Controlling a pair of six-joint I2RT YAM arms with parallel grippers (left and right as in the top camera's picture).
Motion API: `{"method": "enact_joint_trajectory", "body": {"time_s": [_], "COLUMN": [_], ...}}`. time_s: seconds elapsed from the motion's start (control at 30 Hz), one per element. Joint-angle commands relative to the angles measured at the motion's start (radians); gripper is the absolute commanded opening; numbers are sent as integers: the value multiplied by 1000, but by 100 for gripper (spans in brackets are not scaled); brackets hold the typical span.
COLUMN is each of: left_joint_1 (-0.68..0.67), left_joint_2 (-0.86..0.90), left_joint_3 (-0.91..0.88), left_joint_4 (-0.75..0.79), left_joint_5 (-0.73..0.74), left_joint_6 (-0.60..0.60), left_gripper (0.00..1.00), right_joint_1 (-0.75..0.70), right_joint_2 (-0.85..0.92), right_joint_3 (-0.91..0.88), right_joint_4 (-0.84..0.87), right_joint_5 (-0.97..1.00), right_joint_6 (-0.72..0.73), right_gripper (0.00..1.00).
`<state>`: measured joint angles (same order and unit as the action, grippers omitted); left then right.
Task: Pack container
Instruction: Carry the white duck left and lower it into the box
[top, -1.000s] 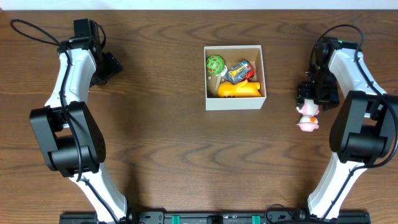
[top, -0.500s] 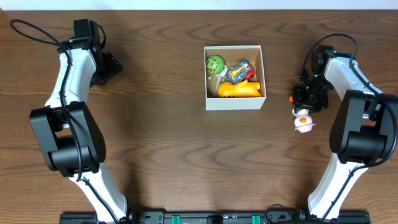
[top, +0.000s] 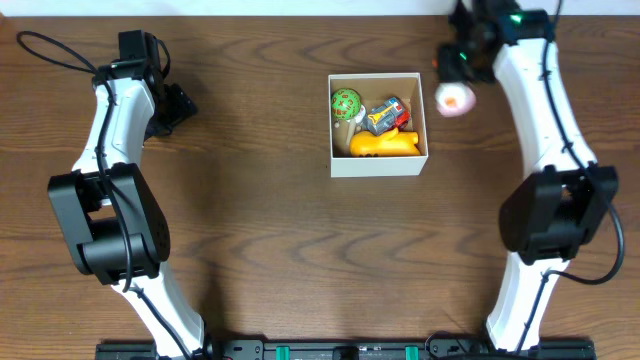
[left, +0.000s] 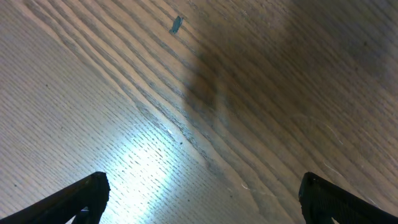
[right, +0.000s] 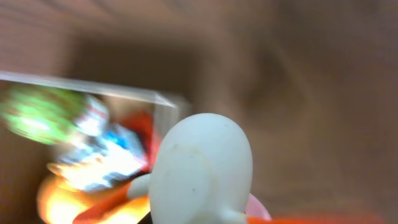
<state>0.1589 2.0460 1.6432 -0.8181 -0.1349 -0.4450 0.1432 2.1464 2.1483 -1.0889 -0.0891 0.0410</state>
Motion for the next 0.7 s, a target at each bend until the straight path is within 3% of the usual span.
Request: {"method": "enact_joint_trajectory", "body": {"time_s": [0.0,0.33,0.67], "left_joint_1": [3,3,3], "left_joint_2": [2,2,2], "left_joint_3": [-7,-7,-7], "left_joint_4": [-3,-3,-3], "left_joint_5": [-12,-12,-12], "left_joint_6": [-2,-2,-2], "left_gripper": [98,98,98], "right_joint_1": [75,228,266], "right_joint_2": [-9,-5,0], "right_joint_3": [61,58,-60], "right_joint_4": [16,63,89], "right_joint_5": [-18,-34,-40], "right_joint_6": [3,-33,22], "right_gripper": [5,3,1]}}
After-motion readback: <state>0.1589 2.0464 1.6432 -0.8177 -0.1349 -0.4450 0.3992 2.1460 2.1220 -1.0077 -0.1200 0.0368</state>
